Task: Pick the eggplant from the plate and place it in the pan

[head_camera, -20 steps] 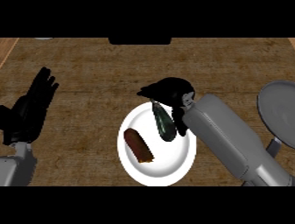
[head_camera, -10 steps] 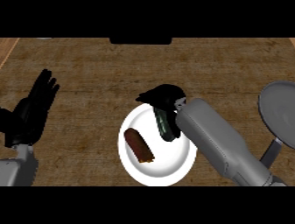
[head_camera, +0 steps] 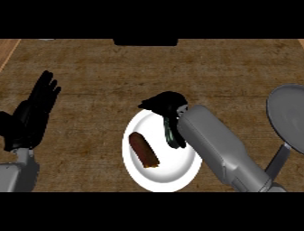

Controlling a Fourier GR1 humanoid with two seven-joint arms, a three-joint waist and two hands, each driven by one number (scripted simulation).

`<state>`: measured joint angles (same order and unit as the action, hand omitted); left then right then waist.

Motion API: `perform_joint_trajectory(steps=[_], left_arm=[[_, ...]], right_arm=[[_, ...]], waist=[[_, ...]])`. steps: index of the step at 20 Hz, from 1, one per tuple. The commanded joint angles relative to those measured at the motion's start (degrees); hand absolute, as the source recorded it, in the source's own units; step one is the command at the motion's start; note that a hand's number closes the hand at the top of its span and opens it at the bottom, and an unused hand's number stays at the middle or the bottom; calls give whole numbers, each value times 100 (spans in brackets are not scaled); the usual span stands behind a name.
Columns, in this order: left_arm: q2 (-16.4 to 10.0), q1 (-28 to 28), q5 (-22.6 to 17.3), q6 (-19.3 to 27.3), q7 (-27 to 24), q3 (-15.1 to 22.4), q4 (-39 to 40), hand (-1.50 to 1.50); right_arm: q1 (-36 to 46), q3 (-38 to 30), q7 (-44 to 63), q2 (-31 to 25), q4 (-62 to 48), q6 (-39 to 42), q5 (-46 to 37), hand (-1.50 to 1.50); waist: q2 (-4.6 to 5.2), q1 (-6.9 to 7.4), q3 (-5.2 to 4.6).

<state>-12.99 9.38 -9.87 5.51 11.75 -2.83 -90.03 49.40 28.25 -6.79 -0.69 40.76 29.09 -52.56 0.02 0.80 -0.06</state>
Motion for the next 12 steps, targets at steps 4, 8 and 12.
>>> perform_joint_trajectory(steps=[4, 8, 12], left_arm=[[-2, 416, 115, 135, 594, 12, -205, 0], [244, 72, 289, 192, 275, 159, -269, 0], [219, 228, 205, 31, 204, 70, 10, 0]], right_arm=[[68, 218, -730, 66, -761, -717, -11, 150], [-73, 330, -918, 65, -576, -870, 17, 150], [37, 649, -666, 64, -637, -954, 609, 150]], waist=[[31, 49, 9], [20, 30, 7], [38, 99, 7]])
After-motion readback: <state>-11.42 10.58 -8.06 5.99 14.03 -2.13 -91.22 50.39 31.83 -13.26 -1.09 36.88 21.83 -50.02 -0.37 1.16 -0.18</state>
